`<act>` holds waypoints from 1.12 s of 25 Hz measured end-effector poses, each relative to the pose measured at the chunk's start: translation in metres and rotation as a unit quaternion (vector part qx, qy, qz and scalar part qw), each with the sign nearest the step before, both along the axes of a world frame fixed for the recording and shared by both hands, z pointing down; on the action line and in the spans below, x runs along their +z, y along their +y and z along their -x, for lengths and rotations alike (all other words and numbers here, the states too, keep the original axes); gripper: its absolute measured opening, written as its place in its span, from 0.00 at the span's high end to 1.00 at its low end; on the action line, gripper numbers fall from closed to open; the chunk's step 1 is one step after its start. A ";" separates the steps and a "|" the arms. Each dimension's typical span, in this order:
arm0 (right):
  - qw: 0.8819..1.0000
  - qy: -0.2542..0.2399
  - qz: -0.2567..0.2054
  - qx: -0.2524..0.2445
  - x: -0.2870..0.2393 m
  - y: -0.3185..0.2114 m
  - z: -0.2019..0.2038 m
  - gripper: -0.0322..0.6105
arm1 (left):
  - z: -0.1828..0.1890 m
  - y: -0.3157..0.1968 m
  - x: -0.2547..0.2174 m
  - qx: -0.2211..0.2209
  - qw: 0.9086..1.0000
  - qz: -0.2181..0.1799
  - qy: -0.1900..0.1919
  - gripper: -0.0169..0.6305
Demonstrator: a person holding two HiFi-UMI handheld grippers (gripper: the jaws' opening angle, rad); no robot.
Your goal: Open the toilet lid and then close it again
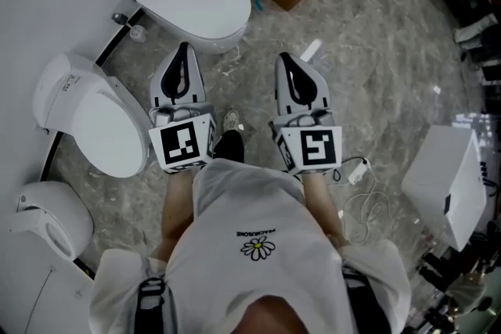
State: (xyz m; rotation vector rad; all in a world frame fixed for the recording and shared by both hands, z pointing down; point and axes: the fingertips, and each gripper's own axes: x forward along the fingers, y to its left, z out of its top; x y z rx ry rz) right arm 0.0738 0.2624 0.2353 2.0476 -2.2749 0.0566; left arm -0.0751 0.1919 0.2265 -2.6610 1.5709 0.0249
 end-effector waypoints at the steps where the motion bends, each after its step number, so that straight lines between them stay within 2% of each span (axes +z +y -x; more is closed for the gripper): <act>1: 1.000 -0.001 -0.001 0.003 -0.001 -0.014 -0.002 0.90 | -0.004 -0.013 -0.002 0.006 1.000 -0.004 -0.001 0.94; 5: 1.000 -0.002 0.001 0.015 0.000 -0.060 -0.007 0.90 | -0.010 -0.057 0.001 0.019 1.000 0.013 -0.007 0.94; 10: 1.000 -0.006 0.017 0.019 0.004 -0.091 -0.014 0.90 | -0.015 -0.092 0.004 0.018 1.000 0.015 -0.002 0.94; 16: 1.000 -0.012 0.024 0.011 0.008 -0.109 -0.027 0.90 | -0.026 -0.105 0.009 0.019 1.000 0.017 -0.004 0.94; 28: 0.999 -0.018 0.024 -0.020 0.011 -0.141 -0.050 0.90 | -0.040 -0.128 0.014 -0.014 1.000 0.025 -0.012 0.94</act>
